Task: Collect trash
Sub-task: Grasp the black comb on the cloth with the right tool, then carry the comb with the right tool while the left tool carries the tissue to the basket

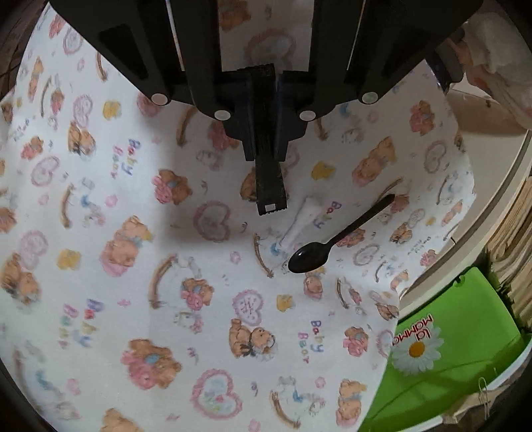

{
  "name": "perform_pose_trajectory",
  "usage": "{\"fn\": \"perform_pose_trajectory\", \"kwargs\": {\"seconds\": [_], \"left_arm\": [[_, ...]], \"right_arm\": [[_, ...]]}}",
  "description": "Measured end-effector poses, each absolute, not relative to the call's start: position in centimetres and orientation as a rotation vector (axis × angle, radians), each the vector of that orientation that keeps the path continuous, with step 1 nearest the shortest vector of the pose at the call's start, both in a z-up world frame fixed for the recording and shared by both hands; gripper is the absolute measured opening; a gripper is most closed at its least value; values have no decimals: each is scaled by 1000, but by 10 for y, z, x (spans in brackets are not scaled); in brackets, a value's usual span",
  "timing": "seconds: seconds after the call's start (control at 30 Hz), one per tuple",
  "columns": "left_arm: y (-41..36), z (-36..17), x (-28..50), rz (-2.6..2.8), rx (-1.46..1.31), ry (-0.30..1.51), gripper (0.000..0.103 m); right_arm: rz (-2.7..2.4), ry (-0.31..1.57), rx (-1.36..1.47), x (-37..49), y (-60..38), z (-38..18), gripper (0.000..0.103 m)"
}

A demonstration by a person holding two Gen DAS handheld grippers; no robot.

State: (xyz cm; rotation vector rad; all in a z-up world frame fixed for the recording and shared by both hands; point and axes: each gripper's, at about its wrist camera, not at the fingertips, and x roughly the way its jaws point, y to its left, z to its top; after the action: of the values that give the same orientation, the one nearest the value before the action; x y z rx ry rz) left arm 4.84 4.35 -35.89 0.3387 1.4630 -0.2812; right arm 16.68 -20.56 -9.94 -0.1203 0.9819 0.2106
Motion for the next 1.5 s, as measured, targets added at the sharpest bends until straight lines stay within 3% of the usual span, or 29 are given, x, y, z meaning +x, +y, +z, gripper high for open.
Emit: {"fn": "perform_pose_trajectory", "kwargs": {"seconds": [0.53,0.83,1.1,1.5], "left_arm": [[19,-169,27,-331,170,1082,6],[-14,-93,25,-329,183,888,7],[-25,-97,31,-398,55,929,7],[-43,-136,46,-472,-28,1087,7]], "right_arm": [[179,859,30,86,-223,-43,11],[194,793,112,11,-217,-23,11],[204,822,183,-38,-208,-35,11],[234,1036,230,-20,-204,-105,12]]}}
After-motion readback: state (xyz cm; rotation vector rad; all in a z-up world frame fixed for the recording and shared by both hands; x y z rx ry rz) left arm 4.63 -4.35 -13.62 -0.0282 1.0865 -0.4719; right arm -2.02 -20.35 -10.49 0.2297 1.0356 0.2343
